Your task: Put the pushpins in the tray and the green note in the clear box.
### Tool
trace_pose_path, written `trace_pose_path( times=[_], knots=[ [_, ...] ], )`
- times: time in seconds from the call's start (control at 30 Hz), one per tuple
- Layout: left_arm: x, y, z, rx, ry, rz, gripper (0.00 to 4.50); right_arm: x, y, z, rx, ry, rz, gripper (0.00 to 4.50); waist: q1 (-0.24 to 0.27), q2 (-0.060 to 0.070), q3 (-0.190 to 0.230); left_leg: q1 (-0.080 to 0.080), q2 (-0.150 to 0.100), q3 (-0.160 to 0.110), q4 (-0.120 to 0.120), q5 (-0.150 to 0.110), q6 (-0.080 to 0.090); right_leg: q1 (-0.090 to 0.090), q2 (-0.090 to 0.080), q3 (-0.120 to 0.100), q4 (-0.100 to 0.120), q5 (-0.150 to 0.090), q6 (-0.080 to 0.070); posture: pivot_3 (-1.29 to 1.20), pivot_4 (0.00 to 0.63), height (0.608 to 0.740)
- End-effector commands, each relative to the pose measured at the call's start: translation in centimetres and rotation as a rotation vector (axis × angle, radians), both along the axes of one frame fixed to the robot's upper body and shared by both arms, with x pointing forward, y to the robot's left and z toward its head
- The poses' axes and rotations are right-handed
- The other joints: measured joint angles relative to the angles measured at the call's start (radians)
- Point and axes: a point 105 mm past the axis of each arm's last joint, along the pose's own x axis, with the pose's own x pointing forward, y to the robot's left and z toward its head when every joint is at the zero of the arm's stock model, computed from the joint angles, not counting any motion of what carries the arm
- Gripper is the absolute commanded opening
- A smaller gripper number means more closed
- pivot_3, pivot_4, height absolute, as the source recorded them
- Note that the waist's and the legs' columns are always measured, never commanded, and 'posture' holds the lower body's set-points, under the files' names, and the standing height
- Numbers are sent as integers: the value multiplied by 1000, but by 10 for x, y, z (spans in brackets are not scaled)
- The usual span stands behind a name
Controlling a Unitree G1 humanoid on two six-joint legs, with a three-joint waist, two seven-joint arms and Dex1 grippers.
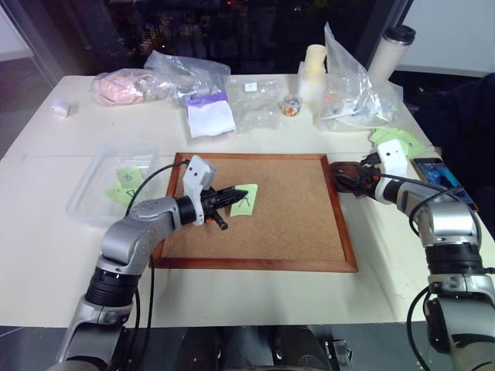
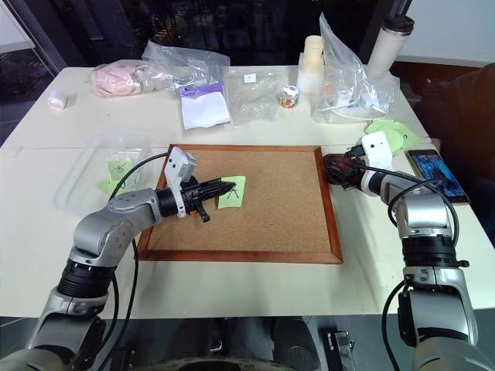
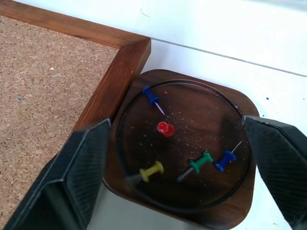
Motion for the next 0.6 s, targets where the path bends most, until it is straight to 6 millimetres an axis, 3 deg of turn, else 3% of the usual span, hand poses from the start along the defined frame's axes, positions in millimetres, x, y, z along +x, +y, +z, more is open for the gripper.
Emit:
trace_pose_path(
  times=[0.03,0.13,0.3,0.4,0.6],
  knots=[
    [0,8,22,-10,-88,3,0,2,3,32,1,-99,13,4223,0,0,0,0,0,0,0,0,0,0,0,0,0,0,0,0,150,740],
    [2,17,35,1,-129,18,0,-2,13,50,15,-136,52,4223,0,0,0,0,0,0,0,0,0,0,0,0,0,0,0,0,150,740],
    [8,39,64,3,-210,98,0,-29,65,73,84,-154,291,4223,0,0,0,0,1,0,0,0,0,0,0,0,0,0,0,0,150,740],
    [15,77,84,12,-252,231,0,-54,103,81,76,-165,492,4223,0,0,0,0,2,-1,0,0,0,0,0,0,0,0,0,0,150,740],
    [22,156,87,87,-256,488,0,-74,132,80,75,-154,632,4223,-1,0,1,0,2,-1,0,0,0,0,0,-1,0,0,0,0,150,740]
  ],
)
